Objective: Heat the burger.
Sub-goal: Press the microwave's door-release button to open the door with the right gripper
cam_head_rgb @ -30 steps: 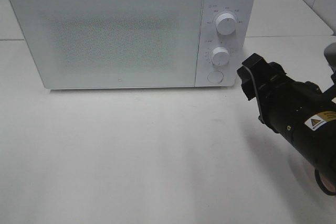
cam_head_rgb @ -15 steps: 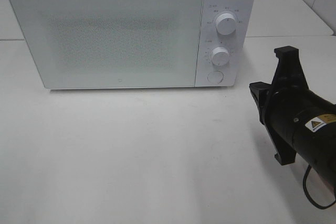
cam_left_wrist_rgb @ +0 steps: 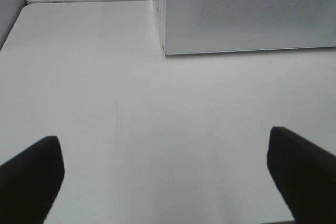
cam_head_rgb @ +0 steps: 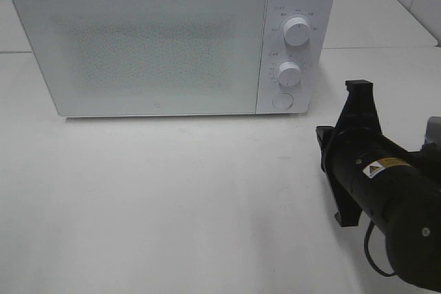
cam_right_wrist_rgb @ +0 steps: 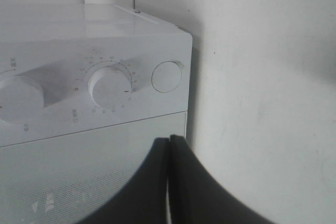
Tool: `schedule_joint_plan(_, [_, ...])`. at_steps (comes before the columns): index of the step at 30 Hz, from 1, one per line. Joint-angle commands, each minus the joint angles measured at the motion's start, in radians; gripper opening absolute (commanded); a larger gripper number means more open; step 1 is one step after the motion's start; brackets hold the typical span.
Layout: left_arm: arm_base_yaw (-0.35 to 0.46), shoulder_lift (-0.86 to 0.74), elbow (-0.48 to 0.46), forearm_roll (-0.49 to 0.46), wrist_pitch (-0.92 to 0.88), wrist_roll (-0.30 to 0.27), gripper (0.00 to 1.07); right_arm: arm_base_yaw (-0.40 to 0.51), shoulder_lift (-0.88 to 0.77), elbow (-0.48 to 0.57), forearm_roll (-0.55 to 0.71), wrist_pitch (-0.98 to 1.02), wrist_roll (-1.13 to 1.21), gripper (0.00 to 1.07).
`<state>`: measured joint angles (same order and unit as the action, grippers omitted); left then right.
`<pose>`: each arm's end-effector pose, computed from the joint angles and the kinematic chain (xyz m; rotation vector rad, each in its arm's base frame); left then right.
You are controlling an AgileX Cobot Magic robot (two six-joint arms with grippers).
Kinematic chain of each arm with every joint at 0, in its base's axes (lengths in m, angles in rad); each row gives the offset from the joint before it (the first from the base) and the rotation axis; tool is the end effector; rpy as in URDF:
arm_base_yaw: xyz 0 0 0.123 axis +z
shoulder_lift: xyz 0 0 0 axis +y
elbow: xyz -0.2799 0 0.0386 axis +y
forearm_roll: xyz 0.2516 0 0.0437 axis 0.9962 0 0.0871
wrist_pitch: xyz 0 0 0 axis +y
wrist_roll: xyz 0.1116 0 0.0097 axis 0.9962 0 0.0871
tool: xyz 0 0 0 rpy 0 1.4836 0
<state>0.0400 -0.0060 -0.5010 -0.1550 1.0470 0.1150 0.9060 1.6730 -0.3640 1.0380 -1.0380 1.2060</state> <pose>0.0192 -0.0142 0.2722 0.0820 2.0134 -0.0863 0.2133 0.1375 0.1290 1.4078 1.4807 1.0046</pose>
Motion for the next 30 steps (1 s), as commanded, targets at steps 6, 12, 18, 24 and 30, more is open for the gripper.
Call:
schedule_joint_plan(6, [0.002, -0.026, 0.004, -0.004, -0.009, 0.003, 1.03, -0.084, 0.087, -0.109, -0.064, 0.081, 0.004, 0.02])
schedule_joint_plan(12, [0.002, -0.026, 0.004, -0.004, -0.009, 0.003, 1.03, -0.158, 0.146, -0.171, -0.129, 0.11, 0.012, 0.02])
schedule_joint_plan(18, [0.002, -0.026, 0.004, -0.004, -0.009, 0.003, 1.03, -0.222, 0.196, -0.24, -0.179, 0.163, 0.015, 0.03])
schedule_joint_plan(24, [0.002, -0.026, 0.004, -0.004, -0.009, 0.003, 1.03, -0.263, 0.244, -0.303, -0.237, 0.184, 0.026, 0.03])
schedule_joint_plan(30, [0.002, -0.026, 0.004, -0.004, -0.009, 0.003, 1.03, -0.296, 0.29, -0.367, -0.266, 0.219, 0.03, 0.01])
